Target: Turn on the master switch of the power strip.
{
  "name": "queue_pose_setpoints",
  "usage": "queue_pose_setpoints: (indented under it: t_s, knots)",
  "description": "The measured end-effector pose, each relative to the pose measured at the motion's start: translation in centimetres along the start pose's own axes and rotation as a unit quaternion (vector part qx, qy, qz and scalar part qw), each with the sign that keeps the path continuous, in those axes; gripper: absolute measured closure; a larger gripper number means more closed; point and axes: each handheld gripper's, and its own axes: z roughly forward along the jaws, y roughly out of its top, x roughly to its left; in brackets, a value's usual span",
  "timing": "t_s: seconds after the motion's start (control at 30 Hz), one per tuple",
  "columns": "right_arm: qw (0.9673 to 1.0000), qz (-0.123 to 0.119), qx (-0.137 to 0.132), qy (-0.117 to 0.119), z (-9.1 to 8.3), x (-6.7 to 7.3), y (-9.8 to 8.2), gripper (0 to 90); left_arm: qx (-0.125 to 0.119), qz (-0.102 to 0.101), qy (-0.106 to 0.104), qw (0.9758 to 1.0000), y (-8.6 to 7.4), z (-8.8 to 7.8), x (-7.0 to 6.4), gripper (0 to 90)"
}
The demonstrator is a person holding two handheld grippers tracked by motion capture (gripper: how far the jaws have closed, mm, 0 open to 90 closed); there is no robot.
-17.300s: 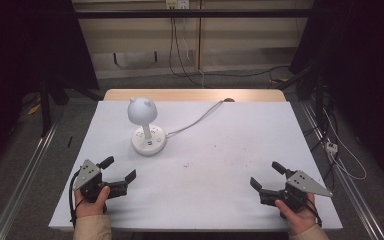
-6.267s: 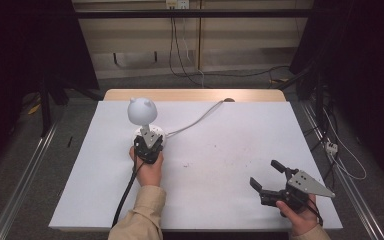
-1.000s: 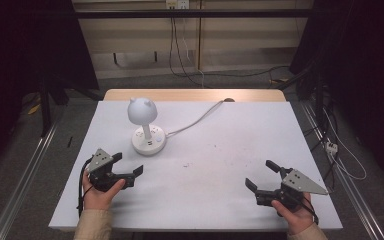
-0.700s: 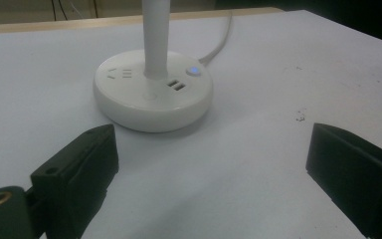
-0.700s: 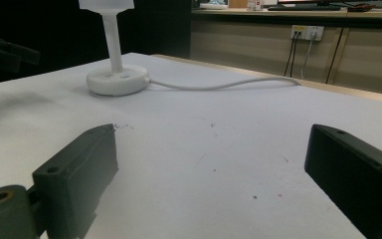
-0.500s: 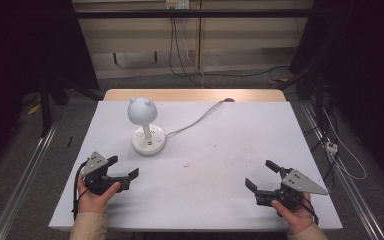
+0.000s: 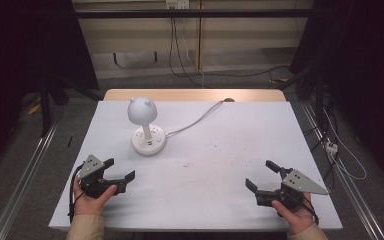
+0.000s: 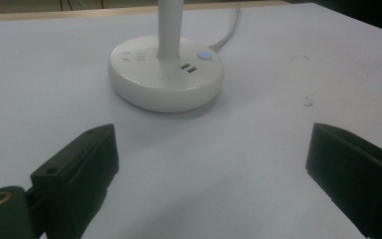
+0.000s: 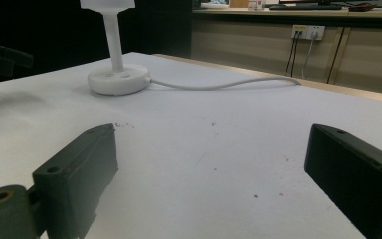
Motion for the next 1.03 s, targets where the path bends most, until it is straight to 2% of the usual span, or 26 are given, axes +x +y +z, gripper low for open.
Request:
queue_pose_setpoints:
  t_s: [0.5, 1.03]
  knots:
    - [1.0, 0.003, 0.001, 0.001, -0.07, -0.1, -0.12, 6.1, -0.002, -0.001, 0.005, 1.0, -0.55, -0.91, 0.34, 6.5]
    - [1.0, 0.003, 0.005, 0.0, -0.08, -0.17, -0.2, 6.2, -0.003, -0.002, 0.01, 0.9999, -0.61, -0.78, 0.24, 6.6]
